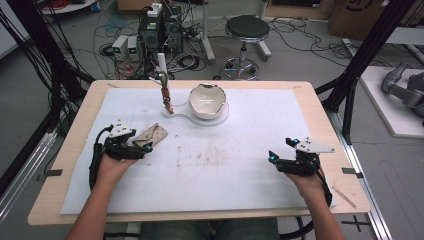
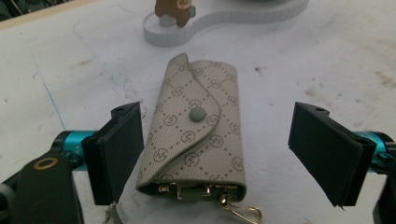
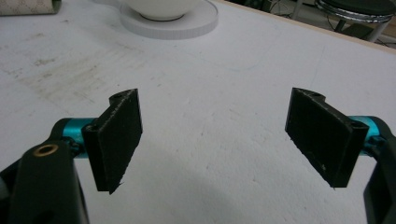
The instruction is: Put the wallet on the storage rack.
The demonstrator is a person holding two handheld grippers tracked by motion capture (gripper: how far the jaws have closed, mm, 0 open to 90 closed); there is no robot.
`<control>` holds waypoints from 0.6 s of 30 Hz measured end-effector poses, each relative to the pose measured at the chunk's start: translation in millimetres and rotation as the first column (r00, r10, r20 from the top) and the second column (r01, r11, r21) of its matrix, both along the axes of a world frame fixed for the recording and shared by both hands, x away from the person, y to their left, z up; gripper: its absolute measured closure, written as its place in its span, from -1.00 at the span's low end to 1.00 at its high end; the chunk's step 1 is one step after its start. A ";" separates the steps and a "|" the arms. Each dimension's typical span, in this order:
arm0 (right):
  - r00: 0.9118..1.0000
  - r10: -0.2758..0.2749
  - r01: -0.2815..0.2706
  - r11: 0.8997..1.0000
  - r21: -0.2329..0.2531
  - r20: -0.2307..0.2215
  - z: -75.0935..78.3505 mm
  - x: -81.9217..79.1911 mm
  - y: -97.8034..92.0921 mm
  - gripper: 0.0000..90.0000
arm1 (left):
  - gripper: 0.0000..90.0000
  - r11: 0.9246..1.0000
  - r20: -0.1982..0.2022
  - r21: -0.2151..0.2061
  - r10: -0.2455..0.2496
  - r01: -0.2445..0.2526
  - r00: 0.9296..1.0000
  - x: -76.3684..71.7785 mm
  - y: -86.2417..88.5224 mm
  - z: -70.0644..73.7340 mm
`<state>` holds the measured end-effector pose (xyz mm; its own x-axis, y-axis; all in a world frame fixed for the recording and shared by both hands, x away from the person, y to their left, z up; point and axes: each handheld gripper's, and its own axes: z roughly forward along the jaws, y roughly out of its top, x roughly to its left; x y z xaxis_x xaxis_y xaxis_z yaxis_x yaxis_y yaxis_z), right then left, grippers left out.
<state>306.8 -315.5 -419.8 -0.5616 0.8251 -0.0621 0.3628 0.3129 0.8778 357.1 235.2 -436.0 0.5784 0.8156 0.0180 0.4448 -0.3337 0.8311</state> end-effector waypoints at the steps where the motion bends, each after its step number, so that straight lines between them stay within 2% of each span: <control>1: 1.000 0.000 0.000 1.000 -0.002 0.000 -0.5 -0.9 -1.6 -0.57 | -0.60 1.000 -0.005 0.000 0.002 -0.002 1.000 1.9 0.1 -1.5; 9: 1.000 -0.011 0.011 1.000 -0.004 0.000 -2.6 -6.5 -6.6 -0.57 | -0.60 1.000 -0.063 0.026 0.015 -0.013 0.998 11.7 -1.1 -11.2; 14: 1.000 -0.013 0.013 1.000 -0.003 -0.005 -3.0 -6.4 -7.2 -0.57 | -0.61 0.995 -0.110 0.100 0.008 0.003 0.994 15.6 -6.2 -20.8; 16: 1.000 -0.011 0.011 1.000 -0.003 -0.004 -3.1 -6.2 -7.0 -0.57 | -0.62 0.998 -0.129 0.069 0.012 -0.003 0.992 17.0 -3.3 -21.8; 18: 1.000 -0.011 0.011 1.000 -0.002 -0.004 -3.2 -6.3 -6.5 -0.57 | -0.61 0.997 -0.126 0.078 0.010 0.000 0.992 16.9 -3.6 -21.6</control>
<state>300.5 -322.0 -423.0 -0.5526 0.8312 -0.0613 0.3701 0.3107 0.8755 374.0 231.7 -457.6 0.5759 0.8175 0.0086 0.5463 -0.3926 0.7398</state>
